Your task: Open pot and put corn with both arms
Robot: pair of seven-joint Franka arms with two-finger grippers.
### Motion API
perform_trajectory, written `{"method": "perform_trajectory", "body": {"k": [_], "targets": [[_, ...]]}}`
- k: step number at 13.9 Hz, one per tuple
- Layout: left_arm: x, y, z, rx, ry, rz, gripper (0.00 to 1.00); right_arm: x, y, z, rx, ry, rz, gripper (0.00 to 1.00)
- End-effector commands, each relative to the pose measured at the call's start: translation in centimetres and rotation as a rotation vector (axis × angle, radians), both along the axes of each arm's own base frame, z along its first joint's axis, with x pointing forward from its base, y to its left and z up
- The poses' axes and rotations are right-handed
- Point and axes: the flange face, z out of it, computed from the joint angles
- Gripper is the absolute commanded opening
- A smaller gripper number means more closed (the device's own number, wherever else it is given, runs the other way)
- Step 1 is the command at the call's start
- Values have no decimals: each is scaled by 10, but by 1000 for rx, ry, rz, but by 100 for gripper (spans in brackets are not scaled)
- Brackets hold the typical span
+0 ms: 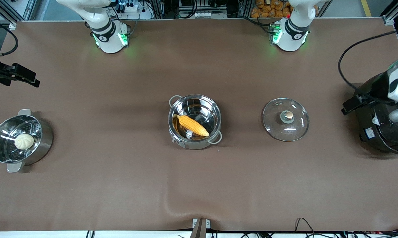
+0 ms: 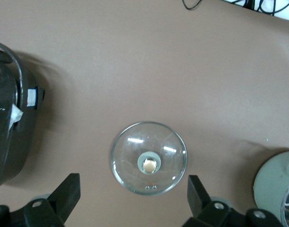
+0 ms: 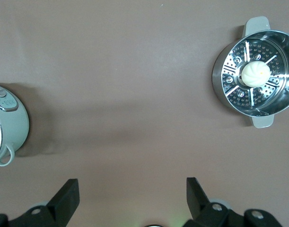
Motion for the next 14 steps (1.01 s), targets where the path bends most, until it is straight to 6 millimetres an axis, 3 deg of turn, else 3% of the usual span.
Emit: {"method": "perform_trajectory", "body": {"k": [1, 4, 8, 14], "targets": [[-12, 0, 21, 22, 36, -22, 100, -4, 5, 8, 5, -7, 14, 100], [-18, 0, 34, 31, 20, -45, 100, -3, 1, 6, 5, -3, 8, 100], [-18, -8, 33, 23, 23, -167, 100, -3, 2, 7, 6, -6, 8, 100], [-27, -13, 29, -21, 86, -179, 100, -4, 2, 9, 6, -10, 8, 100]]}}
